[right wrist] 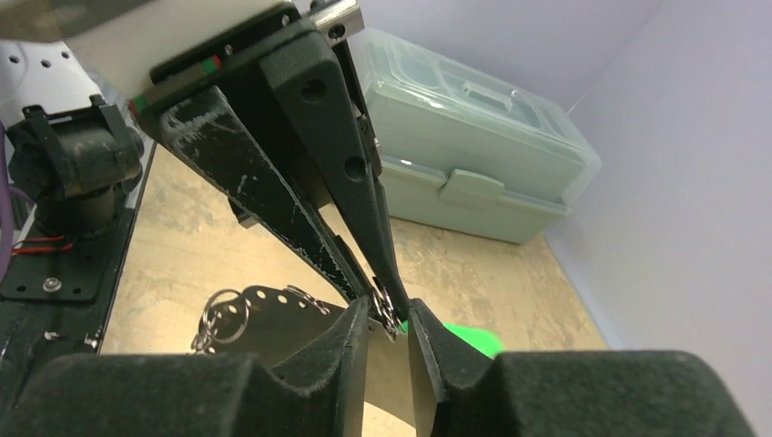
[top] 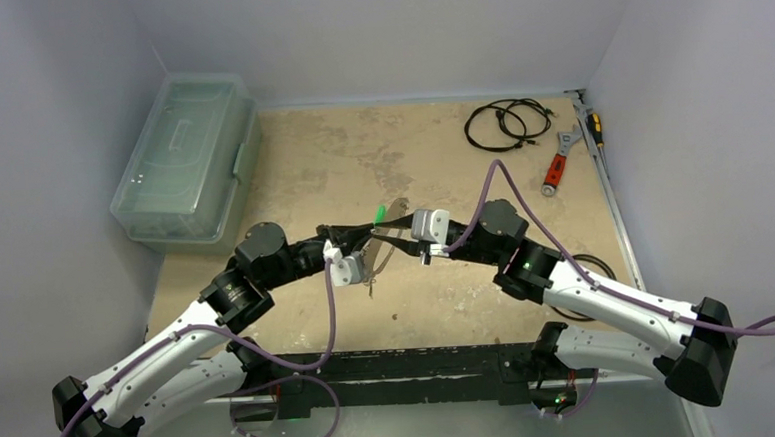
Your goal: Put the keys on the keyring
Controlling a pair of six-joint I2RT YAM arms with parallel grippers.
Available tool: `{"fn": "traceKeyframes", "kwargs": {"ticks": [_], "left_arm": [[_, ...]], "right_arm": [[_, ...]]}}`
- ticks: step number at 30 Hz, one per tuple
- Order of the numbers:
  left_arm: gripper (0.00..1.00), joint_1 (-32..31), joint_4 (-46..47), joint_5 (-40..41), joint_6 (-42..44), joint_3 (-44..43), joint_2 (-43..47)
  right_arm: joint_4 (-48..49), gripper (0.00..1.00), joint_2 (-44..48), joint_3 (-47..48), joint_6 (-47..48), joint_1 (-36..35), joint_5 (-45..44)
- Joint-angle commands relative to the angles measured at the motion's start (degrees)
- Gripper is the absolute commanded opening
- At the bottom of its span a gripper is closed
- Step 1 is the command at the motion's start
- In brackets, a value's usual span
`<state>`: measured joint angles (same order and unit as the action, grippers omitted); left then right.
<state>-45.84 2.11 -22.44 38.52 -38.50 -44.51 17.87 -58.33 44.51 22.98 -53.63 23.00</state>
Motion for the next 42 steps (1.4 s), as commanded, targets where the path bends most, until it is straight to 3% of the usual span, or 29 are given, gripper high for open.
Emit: {"fn": "traceKeyframes", "kwargs": {"ticks": [1, 5, 10, 21, 38, 42], "left_arm": [[0.0, 0.0, 1.9, 2.7, -0.1, -0.4, -0.4], [0.0, 0.0, 1.1, 3.6, 0.0, -0.8, -1.2], [0.0, 0.0, 0.7, 4.1, 0.0, -1.1, -2.0], [0.0, 0.0, -0.4, 5.7, -0.3, -1.9, -3.6], [0.0, 0.0, -0.6, 5.2, -0.5, -2.1, -3.7], [0.0, 0.0, -0.7, 5.3, -0.5, -2.2, -3.7]], "right_arm": [[-3.3, 0.31, 2.9, 2.0, 1.2, -0.2, -3.6], [-11.6, 0.41, 1.6, 5.5, 4.3, -0.2, -7.7], [-19.6, 0.42, -1.8, 10.8, 7.4, -0.2, -9.6], [-25.9, 0.39, -6.6, 16.5, 9.2, -0.2, -6.8], [-22.6, 0.17, -8.5, 15.3, 8.5, -0.3, -6.0], [-22.0, 0.07, -8.9, 15.3, 8.0, -0.3, -5.3]]}}
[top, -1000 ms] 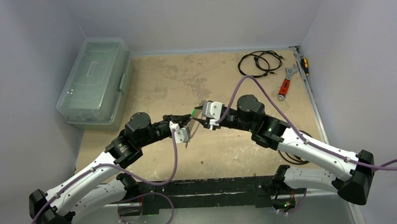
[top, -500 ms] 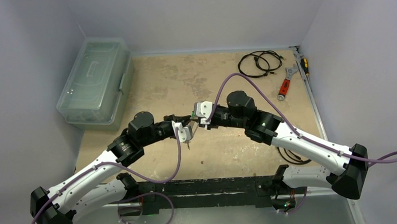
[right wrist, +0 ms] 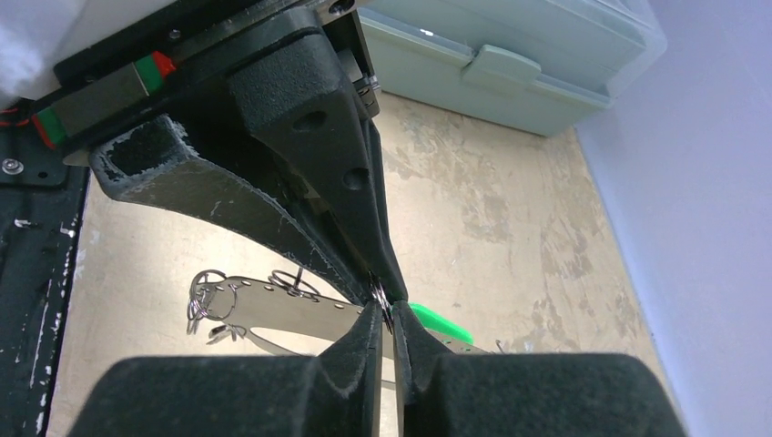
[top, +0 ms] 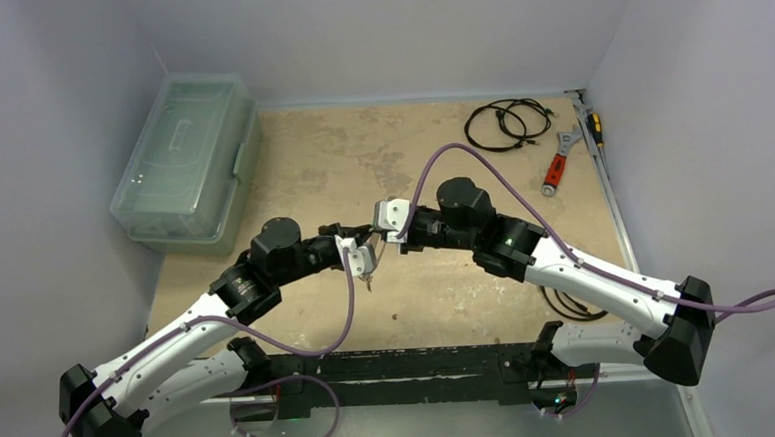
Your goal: Put the keys on the keyring
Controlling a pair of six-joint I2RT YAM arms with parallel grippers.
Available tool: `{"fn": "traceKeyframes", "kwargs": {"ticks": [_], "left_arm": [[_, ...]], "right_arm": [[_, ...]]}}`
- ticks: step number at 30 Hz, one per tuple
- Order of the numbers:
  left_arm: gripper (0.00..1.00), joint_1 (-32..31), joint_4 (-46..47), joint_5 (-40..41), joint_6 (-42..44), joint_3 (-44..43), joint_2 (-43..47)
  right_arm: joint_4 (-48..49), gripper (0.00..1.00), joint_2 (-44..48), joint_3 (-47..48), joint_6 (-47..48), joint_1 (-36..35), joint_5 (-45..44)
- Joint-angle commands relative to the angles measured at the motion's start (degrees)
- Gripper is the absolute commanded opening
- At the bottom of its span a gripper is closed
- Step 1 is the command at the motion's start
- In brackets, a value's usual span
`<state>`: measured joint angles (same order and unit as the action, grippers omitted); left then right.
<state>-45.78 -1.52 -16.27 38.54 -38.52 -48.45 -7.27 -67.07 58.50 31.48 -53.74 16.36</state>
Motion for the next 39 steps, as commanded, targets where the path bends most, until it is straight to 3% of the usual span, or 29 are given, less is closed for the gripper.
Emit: {"fn": "traceKeyframes", "kwargs": {"ticks": [1, 7, 11, 14, 23, 39], "left_arm": [[0.0, -0.1, 2.9, -0.8, -0.5, -2.1, 0.3], [0.0, -0.1, 3.2, -1.2, -0.5, -2.1, 1.2], [0.22, -0.1, 3.5, -2.7, 0.3, -1.7, 2.8], [0.29, -0.1, 4.4, -3.0, 0.4, -1.0, 4.1], [0.25, -0.1, 5.5, -5.4, 0.3, -0.6, 5.8], [0.2, -0.1, 6.7, -5.8, -0.2, -0.2, 6.4]], "right_arm": [[3.5, 0.04, -0.2, 1.3, -0.6, -0.1, 1.2], [8.9, 0.0, 2.6, -1.9, -1.1, -0.1, 0.9], [12.5, 0.0, 5.1, -4.5, -1.5, -0.1, 1.0], [14.9, 0.0, 6.9, -5.8, -1.9, -0.1, 1.0], [22.9, 0.0, 10.6, -10.1, -4.8, -0.2, 3.7], [26.8, 0.0, 10.2, -11.4, -7.4, -0.1, 7.2]]}}
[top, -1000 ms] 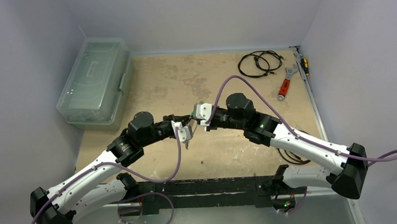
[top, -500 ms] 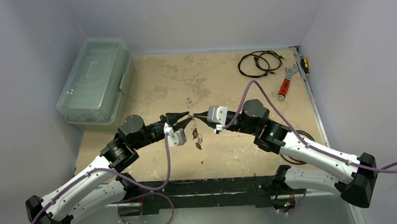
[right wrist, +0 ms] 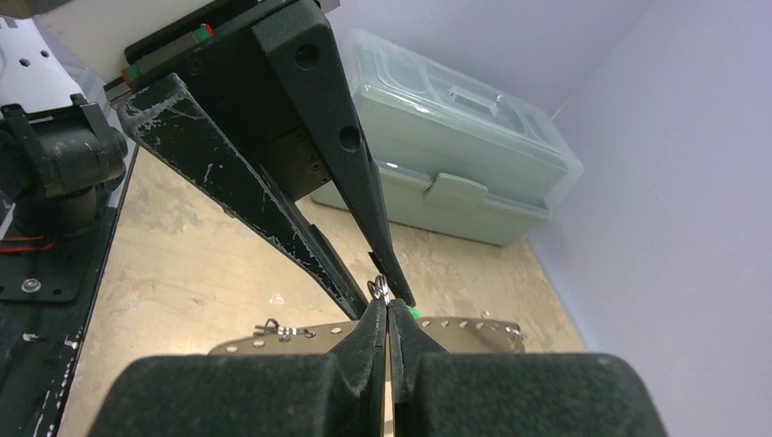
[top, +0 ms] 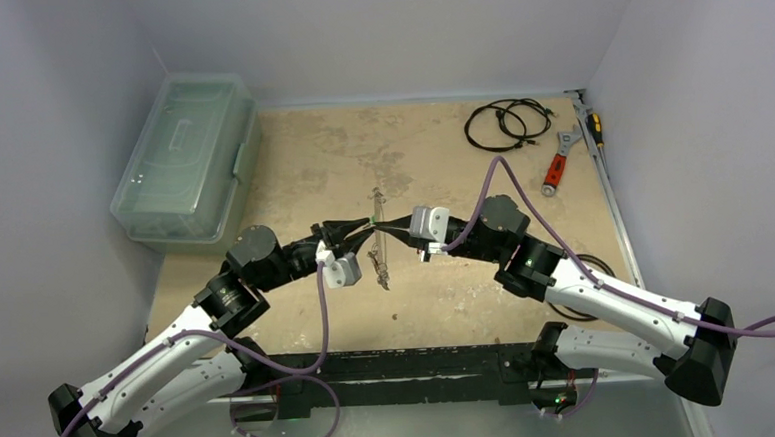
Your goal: Put the keys on the keyring
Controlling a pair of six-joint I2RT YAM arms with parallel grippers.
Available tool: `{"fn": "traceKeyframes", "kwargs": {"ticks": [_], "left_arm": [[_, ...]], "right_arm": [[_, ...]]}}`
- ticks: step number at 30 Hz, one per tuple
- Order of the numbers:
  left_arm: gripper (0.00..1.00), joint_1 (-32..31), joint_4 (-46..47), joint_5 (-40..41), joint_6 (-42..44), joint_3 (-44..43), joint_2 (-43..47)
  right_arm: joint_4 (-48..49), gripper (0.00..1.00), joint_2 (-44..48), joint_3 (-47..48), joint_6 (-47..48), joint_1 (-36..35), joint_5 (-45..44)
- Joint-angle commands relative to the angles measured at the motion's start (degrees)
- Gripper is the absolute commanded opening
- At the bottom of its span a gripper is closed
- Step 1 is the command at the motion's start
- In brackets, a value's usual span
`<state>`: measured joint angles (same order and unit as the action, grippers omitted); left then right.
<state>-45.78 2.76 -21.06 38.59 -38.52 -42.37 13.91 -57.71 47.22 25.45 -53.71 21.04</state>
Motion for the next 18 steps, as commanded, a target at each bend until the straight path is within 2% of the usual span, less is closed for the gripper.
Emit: {"fn": "traceKeyframes", "kwargs": {"ticks": [1, 12, 18], "left_arm": [[0.2, -0.1, 2.4, -1.0, -0.3, -0.2, 0.4], [0.16, -0.1, 2.5, -0.9, -0.3, -0.2, 0.4], [0.0, -0.1, 2.6, -1.2, -0.3, -0.1, 0.6]], "right_arm": [[5.8, 0.0, 0.8, -0.1, -1.4, -0.2, 2.7], [6.5, 0.0, -0.4, -0.3, -2.1, -0.1, 4.4], [7.1, 0.0, -0.8, -1.0, -2.2, -0.1, 4.5]]}}
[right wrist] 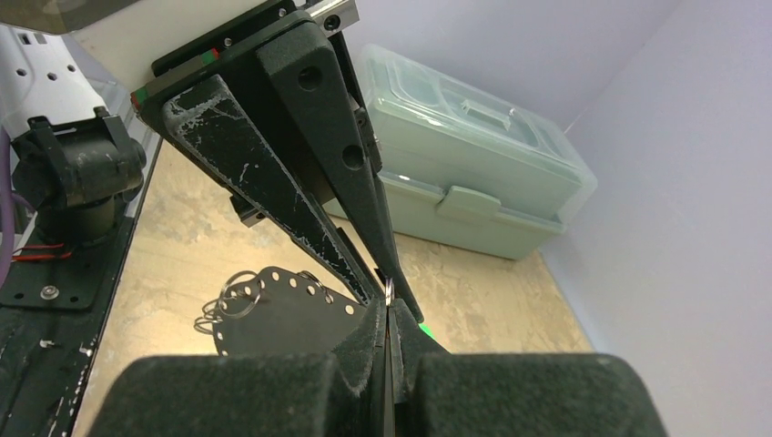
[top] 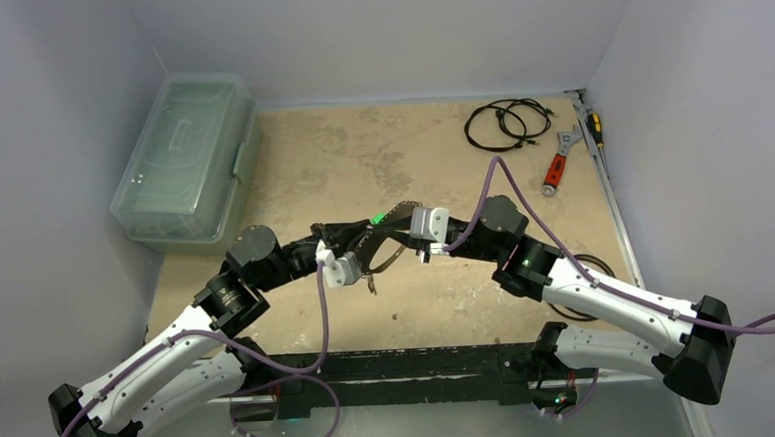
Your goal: Put the keys on the keyring
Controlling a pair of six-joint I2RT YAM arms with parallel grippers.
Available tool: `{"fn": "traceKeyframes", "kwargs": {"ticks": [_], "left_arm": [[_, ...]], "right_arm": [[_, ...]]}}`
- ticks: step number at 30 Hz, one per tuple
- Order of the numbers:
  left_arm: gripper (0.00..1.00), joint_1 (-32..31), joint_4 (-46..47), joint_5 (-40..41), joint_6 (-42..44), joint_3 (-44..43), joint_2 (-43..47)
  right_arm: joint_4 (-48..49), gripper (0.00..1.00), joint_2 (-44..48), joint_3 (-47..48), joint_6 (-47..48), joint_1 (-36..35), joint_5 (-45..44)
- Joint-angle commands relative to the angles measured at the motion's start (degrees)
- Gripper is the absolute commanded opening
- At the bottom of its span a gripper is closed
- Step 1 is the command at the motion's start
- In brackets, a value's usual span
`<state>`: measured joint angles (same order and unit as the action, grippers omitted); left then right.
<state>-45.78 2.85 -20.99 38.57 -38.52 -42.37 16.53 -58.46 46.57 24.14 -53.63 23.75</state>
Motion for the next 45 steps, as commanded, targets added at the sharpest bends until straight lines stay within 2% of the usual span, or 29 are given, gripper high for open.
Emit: {"fn": "traceKeyframes", "kwargs": {"ticks": [1, 7, 10, 12, 17, 22, 29, 34, 37, 45], "left_arm": [[0.0, -0.1, 2.5, -1.2, -0.2, -0.1, 0.5], [0.0, -0.1, 1.5, 0.9, 0.2, -0.5, -0.2], [0.0, -0.1, 0.4, 2.1, 0.4, -1.1, -0.8], [0.0, -0.1, 0.1, 2.2, 0.4, -1.3, -1.3], [0.0, -0.1, -1.3, 2.6, 0.6, -2.2, -2.4], [0.0, -0.1, -1.4, 3.0, 0.6, -2.1, -2.4], [0.0, -0.1, -1.4, 3.3, 0.6, -2.1, -2.5], [0.0, -0.1, -1.4, 3.4, 0.6, -2.1, -2.5], [0.0, 0.0, -1.4, 3.4, 0.6, -2.1, -2.5], [0.0, -0.1, -1.5, 4.5, 1.0, -2.1, -2.5]], "right_arm": [[4.6, 0.0, -0.2, -0.4, -1.0, -0.2, 1.8], [2.7, 0.02, 0.3, -0.6, -0.9, -0.1, -0.6], [-1.4, 0.2, 0.8, 0.5, 1.1, -0.2, -3.5], [-5.2, 0.28, 0.3, 2.1, 3.0, -0.2, -5.2], [-14.1, 0.33, -2.2, 7.3, 7.0, -0.2, -9.1], [-16.2, 0.28, -3.8, 9.2, 7.5, -0.2, -9.4], [-17.8, 0.28, -4.8, 10.0, 7.2, -0.2, -8.9], [-18.7, 0.16, -5.7, 10.4, 7.0, -0.2, -8.9], [-18.6, 0.01, -6.0, 10.5, 6.9, -0.2, -8.7], [-17.7, 0.0, -5.1, 10.1, 6.9, -0.2, -10.6]]}}
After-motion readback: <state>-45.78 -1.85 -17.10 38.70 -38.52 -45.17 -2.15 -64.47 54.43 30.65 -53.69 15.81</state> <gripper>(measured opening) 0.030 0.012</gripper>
